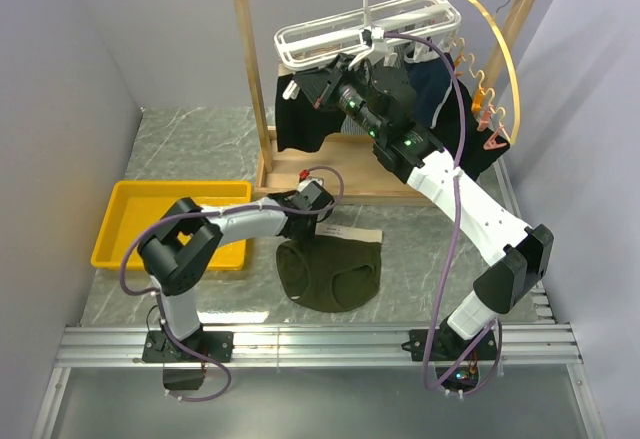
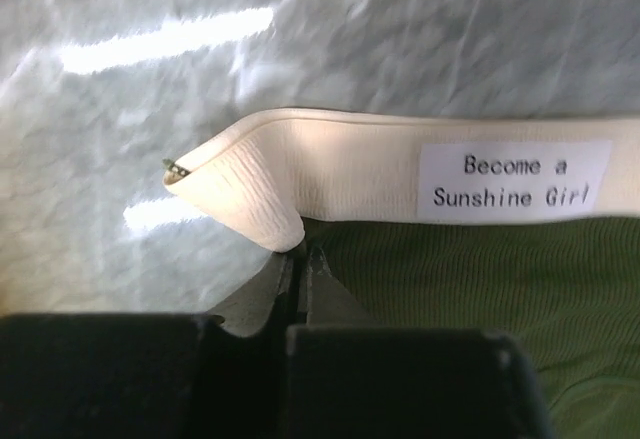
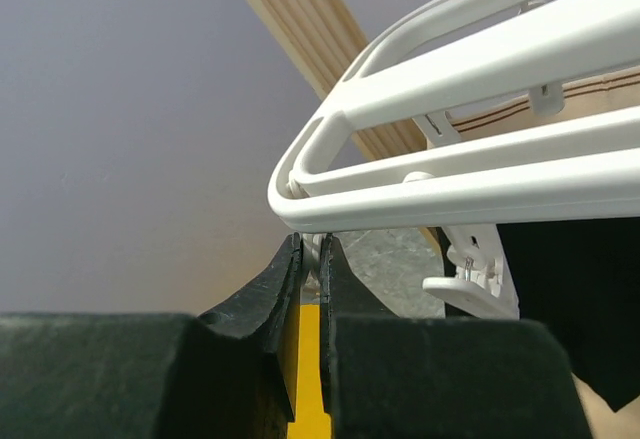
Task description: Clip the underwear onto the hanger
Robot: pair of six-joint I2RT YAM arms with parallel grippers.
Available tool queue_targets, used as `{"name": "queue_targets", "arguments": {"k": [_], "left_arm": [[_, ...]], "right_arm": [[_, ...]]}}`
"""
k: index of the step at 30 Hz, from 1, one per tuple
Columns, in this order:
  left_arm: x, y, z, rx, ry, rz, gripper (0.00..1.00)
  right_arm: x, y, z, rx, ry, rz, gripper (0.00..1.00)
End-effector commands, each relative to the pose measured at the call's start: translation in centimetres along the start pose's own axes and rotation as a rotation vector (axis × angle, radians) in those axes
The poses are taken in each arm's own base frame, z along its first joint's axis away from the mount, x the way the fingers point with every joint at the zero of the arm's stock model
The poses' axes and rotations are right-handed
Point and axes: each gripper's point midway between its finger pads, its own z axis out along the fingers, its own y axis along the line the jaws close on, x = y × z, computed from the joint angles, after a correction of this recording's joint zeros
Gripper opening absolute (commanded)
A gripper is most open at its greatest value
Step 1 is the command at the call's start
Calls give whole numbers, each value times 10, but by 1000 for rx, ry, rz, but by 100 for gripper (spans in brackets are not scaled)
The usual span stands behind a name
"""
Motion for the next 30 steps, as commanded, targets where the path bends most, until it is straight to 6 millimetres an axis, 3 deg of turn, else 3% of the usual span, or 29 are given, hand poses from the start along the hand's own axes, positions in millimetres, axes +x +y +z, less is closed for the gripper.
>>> {"name": "queue_targets", "arguments": {"k": [1, 3, 4, 6, 7, 9, 11, 12, 14, 18, 24, 30], "left_arm": [[-15, 5, -35, 52, -109, 17, 0], [-14, 7, -51, 82, -173, 36, 0], [-36, -1, -76, 144, -290, 25, 0], [-38, 3, -89, 180, -366, 34, 0], [-56, 0, -113, 223, -473, 32, 0], [-58, 1, -122, 236, -537, 51, 0], [-77, 1, -145, 271, -662, 57, 0], [-73, 4, -144, 272, -681, 75, 0], [-89, 4, -169, 314, -813, 102, 0], [-98, 15, -198, 313, -997, 184, 0], [-120, 20, -250, 340, -1190, 197, 0], [-139, 28, -280, 415, -1243, 116, 0]], "right_arm": [[-23, 10, -12, -28, -53, -1, 0], [-22, 9, -12, -29, -51, 1, 0], [-21, 8, -13, -28, -49, 2, 0], [-20, 8, -13, -33, -46, 3, 0], [-19, 8, -14, -32, -44, 5, 0], [-17, 9, -14, -38, -40, 5, 0], [-16, 10, -16, -48, -37, 5, 0], [-15, 11, -17, -55, -34, 3, 0], [-14, 12, -17, -67, -35, -6, 0], [-12, 13, -20, -75, -31, -11, 0], [-13, 19, -21, -109, -32, -3, 0], [-12, 28, -24, -161, -28, -7, 0]]}}
